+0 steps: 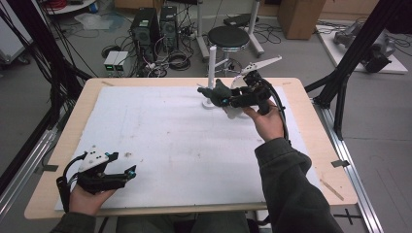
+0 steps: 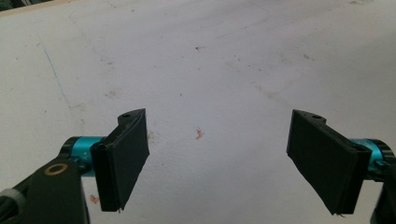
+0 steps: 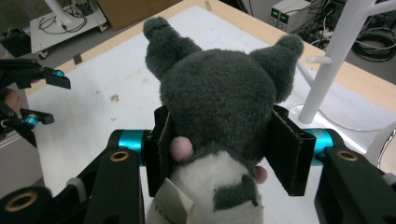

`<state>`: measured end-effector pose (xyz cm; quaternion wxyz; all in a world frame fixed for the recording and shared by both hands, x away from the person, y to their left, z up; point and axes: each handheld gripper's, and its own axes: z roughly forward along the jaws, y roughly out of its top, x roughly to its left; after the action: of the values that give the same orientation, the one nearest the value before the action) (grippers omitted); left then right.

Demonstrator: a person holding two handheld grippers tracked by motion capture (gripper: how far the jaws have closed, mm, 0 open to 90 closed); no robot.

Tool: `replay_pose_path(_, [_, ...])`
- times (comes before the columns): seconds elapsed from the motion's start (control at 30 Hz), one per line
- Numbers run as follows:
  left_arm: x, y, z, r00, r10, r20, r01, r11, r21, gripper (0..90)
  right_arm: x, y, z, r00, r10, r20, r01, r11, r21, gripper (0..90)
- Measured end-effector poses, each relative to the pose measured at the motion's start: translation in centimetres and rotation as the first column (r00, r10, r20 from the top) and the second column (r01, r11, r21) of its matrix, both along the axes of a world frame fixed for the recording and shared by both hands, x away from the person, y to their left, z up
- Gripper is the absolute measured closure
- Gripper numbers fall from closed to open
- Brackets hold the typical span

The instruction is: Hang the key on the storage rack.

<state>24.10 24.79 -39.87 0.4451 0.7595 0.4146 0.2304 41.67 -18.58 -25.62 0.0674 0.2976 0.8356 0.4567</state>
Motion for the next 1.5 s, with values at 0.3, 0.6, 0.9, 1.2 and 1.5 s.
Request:
replay_pose_path(0.3, [0.0,-0.1,0.0,1.0000,-0.007,0.003,0.007,1.0000,0.001,21.2,1.1,-0.3,1.0,0.9993,-0.035,0.014,0.035,0.999,0.003,47.5])
replay_pose_path(0.6, [-0.1,0.1,0.0,1.0000,-0.005,0.004,0.005,1.0000,-0.001,21.2,2.5,-0.2,1.3,0.9973,-0.071,0.019,0.071,0.997,0.006,47.5])
replay_pose_path(0.9, [-0.1,0.0,-0.1,0.9999,-0.011,0.002,0.011,0.9999,0.003,21.2,3.7,-0.6,0.5,0.9945,-0.105,0.001,0.105,0.994,0.001,47.4])
replay_pose_path(1.2, [-0.1,-0.1,-0.1,0.9999,-0.012,0.002,0.012,0.9999,0.003,21.2,4.3,-0.9,0.1,0.9917,-0.128,-0.009,0.128,0.992,-0.001,47.3])
replay_pose_path(1.5, [-0.1,-0.1,-0.1,0.9999,-0.011,0.002,0.011,0.9999,0.004,21.2,4.8,-0.8,-0.4,0.9897,-0.142,-0.019,0.142,0.990,-0.006,47.2])
